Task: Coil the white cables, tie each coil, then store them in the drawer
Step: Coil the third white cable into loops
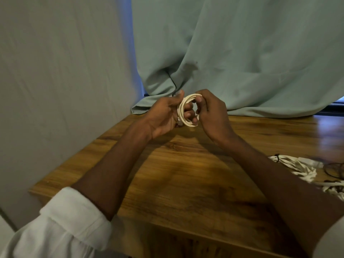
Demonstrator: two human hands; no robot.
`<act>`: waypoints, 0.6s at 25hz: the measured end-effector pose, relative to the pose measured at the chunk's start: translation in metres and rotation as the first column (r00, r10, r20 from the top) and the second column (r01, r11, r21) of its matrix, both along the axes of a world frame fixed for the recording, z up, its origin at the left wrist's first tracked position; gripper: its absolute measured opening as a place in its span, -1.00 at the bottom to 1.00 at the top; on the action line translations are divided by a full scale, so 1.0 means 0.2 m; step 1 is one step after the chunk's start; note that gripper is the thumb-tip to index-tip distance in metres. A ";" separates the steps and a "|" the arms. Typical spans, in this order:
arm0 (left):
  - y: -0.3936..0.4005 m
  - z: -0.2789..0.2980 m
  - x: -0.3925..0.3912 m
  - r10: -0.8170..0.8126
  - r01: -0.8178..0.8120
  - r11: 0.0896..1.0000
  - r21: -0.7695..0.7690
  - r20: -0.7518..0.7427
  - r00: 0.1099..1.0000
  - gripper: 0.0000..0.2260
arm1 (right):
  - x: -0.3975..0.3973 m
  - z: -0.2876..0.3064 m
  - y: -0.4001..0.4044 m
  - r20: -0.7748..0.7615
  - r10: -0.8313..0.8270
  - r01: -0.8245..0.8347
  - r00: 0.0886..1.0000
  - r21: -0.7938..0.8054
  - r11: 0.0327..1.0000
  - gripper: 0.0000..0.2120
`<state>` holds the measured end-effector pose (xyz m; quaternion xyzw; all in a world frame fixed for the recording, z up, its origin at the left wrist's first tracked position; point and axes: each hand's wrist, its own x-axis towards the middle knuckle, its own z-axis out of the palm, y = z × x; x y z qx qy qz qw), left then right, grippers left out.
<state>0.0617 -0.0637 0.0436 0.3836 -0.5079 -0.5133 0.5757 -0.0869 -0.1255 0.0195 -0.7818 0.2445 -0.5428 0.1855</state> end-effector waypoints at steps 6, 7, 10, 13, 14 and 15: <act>-0.04 -0.02 -0.04 0.151 -0.140 0.988 -0.065 0.211 0.966 -0.58 | 0.00 -0.04 0.01 -0.035 -0.100 0.098 0.994 -0.055 0.994 -0.80; -0.05 -0.03 -0.03 0.118 -0.103 0.991 -0.084 0.194 0.974 -0.59 | 0.00 -0.04 0.01 -0.037 -0.103 0.100 0.994 -0.070 0.992 -0.77; -0.04 -0.02 0.00 0.078 -0.049 0.992 -0.119 0.248 0.966 -0.62 | -0.01 -0.03 -0.02 -0.043 -0.107 0.101 0.993 -0.134 0.986 -0.71; -0.03 -0.01 -0.01 0.143 -0.088 0.984 -0.157 0.388 0.911 -0.54 | -0.04 0.00 -0.05 -0.107 -0.182 0.162 0.978 -0.171 0.972 -0.73; -0.02 0.00 -0.03 0.183 -0.111 0.977 -0.183 0.445 0.877 -0.55 | -0.06 0.01 -0.05 -0.131 -0.213 0.188 0.968 -0.181 0.965 -0.76; -0.01 0.01 -0.04 0.233 -0.138 0.966 -0.218 0.506 0.831 -0.57 | -0.08 0.02 -0.05 -0.153 -0.229 0.200 0.961 -0.188 0.962 -0.78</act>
